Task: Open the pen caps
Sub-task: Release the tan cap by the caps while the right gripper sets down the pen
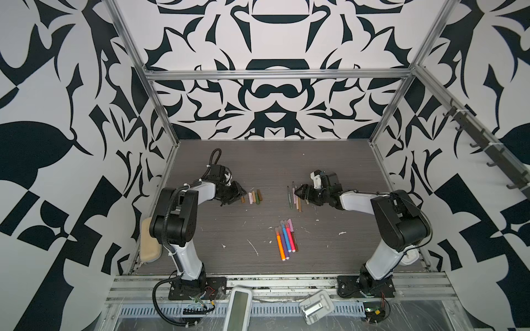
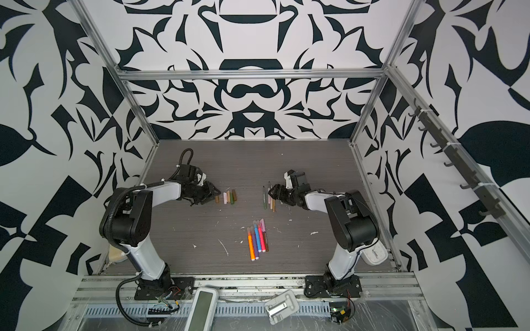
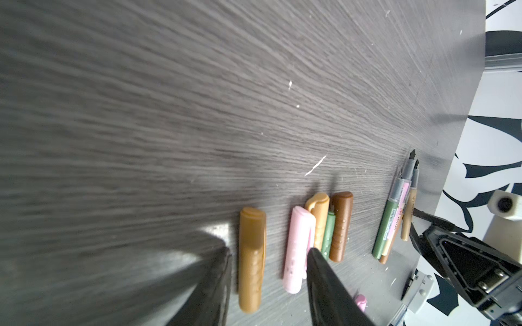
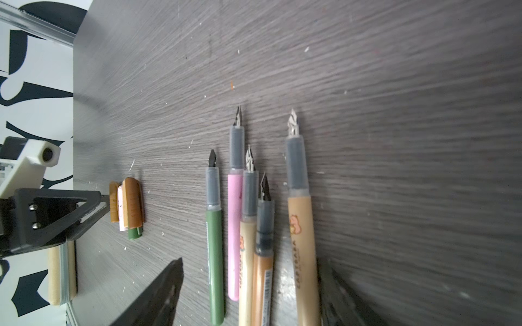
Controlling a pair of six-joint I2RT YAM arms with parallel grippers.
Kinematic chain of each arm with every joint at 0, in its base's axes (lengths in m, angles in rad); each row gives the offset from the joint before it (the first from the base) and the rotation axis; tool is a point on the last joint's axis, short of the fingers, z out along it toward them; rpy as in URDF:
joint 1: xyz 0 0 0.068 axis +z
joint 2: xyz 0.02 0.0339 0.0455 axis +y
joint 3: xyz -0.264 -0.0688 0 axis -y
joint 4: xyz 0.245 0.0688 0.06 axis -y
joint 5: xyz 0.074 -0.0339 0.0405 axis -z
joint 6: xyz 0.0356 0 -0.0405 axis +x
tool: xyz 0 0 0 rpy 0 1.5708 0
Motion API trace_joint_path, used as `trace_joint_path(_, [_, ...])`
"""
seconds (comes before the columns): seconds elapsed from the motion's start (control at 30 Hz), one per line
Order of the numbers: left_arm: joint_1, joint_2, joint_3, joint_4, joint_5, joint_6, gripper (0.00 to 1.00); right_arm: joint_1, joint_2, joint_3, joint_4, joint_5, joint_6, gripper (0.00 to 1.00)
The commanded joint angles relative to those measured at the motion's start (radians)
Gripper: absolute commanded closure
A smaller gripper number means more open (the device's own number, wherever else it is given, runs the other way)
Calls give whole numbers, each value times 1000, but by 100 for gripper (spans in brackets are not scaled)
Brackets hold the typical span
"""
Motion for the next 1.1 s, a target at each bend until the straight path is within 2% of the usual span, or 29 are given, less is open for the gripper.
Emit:
trace_joint_path(0.0, [-4,31,1,-49,-7,13,53,-4,45,-7,-112,38,3,24])
trace_joint_path(0.13, [-6,66,26,-57,34,20,53,-4,50,-4,-115,36,4,24])
trace_joint_path(1.07, [-33,77,30,-54,76,33,53,-4,63,9,-125,33,4,24])
